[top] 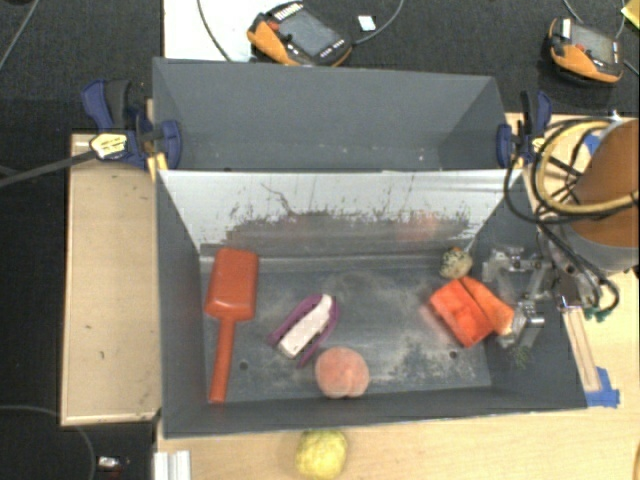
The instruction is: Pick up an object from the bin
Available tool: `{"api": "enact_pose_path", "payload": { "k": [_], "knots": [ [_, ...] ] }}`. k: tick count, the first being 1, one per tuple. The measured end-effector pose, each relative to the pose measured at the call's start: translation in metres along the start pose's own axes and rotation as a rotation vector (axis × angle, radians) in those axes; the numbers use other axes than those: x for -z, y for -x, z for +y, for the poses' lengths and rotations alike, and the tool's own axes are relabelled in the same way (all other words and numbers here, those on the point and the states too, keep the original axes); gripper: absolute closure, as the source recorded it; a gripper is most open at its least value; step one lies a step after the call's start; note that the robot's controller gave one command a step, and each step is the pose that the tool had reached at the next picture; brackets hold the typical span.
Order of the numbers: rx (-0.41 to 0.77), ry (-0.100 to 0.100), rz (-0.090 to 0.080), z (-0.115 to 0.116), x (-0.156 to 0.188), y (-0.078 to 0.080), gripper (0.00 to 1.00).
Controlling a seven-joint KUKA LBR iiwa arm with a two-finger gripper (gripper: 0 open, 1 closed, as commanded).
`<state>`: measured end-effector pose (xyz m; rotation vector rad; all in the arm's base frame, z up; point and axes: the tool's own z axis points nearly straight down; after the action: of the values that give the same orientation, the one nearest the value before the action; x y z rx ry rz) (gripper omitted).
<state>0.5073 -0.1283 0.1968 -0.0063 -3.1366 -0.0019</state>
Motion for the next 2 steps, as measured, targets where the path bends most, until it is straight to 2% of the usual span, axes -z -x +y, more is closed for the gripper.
{"api": "enact_pose_path", "payload": {
  "k": [1, 2],
  "knots": [
    [0.006, -0.002, -0.008, 0.001, 0.004, 0.002, 0.00],
    [-0.012, -0.002, -0.012, -0.023, -0.125, -0.026, 0.00]
  ]
}}
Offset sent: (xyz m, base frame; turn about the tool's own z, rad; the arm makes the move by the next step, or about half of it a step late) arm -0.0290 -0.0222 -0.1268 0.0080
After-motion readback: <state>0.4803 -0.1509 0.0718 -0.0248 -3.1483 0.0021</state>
